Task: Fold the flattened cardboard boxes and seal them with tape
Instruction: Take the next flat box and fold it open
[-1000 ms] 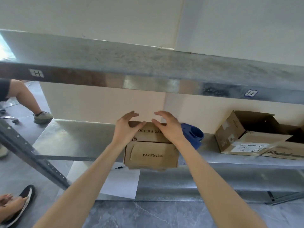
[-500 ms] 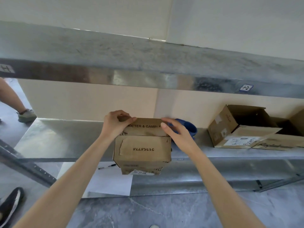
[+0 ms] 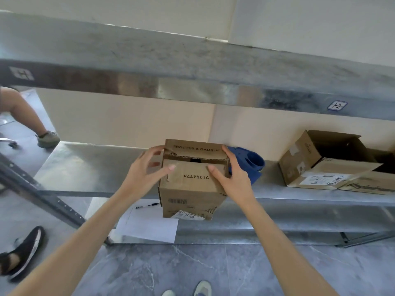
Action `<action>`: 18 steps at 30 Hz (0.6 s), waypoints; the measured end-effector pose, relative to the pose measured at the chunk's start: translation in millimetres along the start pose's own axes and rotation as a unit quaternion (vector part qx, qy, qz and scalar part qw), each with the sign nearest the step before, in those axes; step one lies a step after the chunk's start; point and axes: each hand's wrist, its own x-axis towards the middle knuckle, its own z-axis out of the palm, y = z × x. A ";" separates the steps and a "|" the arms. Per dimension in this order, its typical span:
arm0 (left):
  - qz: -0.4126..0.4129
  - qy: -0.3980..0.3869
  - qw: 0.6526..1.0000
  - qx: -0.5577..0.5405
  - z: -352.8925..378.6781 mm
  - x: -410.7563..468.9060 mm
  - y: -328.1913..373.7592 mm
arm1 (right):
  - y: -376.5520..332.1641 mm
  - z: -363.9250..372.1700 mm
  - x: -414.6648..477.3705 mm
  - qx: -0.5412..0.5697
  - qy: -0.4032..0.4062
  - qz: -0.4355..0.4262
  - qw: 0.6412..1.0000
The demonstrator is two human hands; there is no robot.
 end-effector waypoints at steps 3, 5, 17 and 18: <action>0.010 -0.021 1.000 0.002 7.7 -9.4 -1.3 | -8.3 1.8 4.8 0.020 -0.007 0.009 1.000; 0.021 -0.016 1.000 0.016 4.5 -5.3 6.4 | -17.1 -0.5 8.6 0.036 -0.004 0.006 0.999; 0.029 0.043 0.997 0.063 -92.3 35.6 8.8 | -70.7 27.9 30.2 0.181 -0.160 -0.032 0.970; 0.019 0.034 0.998 0.053 -95.7 35.4 3.7 | -66.5 30.1 30.1 0.188 -0.169 -0.032 0.967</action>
